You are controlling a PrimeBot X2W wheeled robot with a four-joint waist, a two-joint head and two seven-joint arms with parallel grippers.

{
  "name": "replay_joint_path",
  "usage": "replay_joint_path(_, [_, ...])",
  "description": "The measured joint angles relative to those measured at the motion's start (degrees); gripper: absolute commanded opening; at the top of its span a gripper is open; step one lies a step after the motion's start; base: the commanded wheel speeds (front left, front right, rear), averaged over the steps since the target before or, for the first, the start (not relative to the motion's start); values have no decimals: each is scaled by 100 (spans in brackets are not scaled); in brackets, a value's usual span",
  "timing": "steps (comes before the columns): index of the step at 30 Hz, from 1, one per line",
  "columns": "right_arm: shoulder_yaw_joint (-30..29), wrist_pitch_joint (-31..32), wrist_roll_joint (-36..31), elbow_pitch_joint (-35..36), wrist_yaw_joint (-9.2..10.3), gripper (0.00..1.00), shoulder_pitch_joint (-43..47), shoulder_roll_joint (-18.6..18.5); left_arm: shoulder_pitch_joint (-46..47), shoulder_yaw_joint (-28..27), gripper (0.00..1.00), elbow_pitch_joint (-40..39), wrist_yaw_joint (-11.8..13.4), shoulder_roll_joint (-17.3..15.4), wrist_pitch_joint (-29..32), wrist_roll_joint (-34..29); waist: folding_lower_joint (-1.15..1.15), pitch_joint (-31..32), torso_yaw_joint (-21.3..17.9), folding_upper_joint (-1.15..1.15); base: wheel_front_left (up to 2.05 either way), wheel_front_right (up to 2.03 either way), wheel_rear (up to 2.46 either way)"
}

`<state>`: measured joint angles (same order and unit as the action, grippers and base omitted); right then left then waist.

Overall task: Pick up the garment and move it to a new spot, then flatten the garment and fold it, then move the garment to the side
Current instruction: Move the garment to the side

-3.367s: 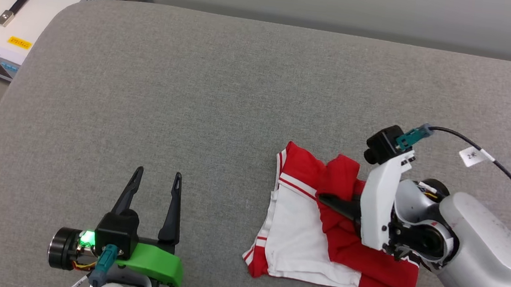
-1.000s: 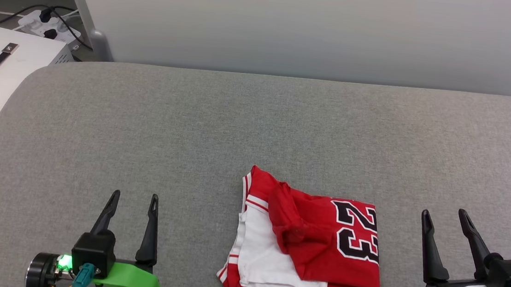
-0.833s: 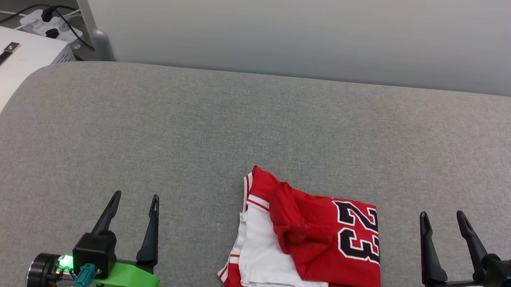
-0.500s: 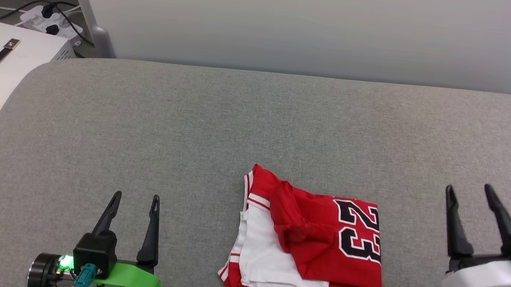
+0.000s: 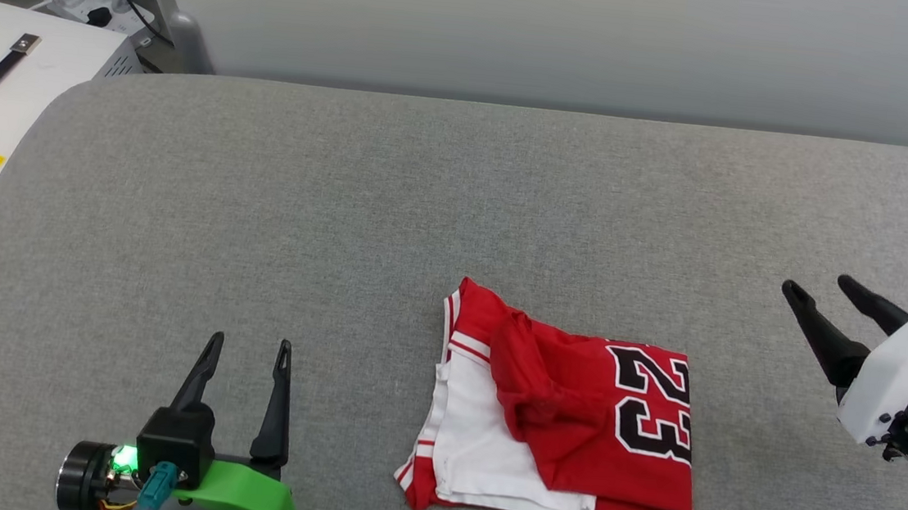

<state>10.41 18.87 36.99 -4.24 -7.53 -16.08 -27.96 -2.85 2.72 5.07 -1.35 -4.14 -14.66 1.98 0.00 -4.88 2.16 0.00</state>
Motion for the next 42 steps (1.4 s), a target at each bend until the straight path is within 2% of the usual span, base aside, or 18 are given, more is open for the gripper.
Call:
replay_joint_path(2, [92, 703, 549, -47, 0, 100, -31, -149, 59, 11, 100, -2, 0, 3, 0, 1, 0, -59, 24, 0, 0, 0, 0])
replay_joint_path(5, [156, 1427, 1237, -177, 0, 100, -27, -243, 137, 30, 100, -5, 0, 13, 0, 1, 0, -151, 68, 0, 0, 0, 0])
replay_joint_path(10, [392, 2149, 1894, -371, 0, 100, 34, -230, 307, 74, 100, -8, -21, 23, 0, 1, 0, -325, 162, 0, 0, 0, 0])
replay_joint_path(20, [1058, 2314, 2197, -950, 0, 100, -124, 183, 597, 159, 100, -5, -43, 45, 0, 1, 0, -691, 409, 0, 0, 0, 0])
replay_joint_path(28, [1648, 1959, 2387, -1227, 0, 100, -343, 321, 687, 224, 100, 9, -42, 59, 0, 16, 0, -837, 610, 0, 0, 0, 0])
replay_joint_path(29, [1697, 1889, 2409, -1223, 0, 47, -354, 319, 687, 224, 100, 9, -42, 60, 0, 21, 0, -839, 620, 0, 0, 0, 0])
replay_joint_path(30, [1762, 1781, 2434, -1218, 0, 1, -370, 315, 688, 222, 100, 9, -40, 60, 0, 32, 0, -834, 624, 0, 0, 0, 0])
replay_joint_path(37, [2235, 1091, 2434, -1002, 0, 0, -489, 98, 681, 207, 100, 30, -35, 67, 0, 40, 0, -734, 535, 0, 0, 0, 0])
replay_joint_path(42, [2484, 545, 2256, -733, 0, 0, -857, -237, 648, 163, 100, 49, -35, 73, 0, 37, 0, -633, 372, 0, 0, 0, 0])
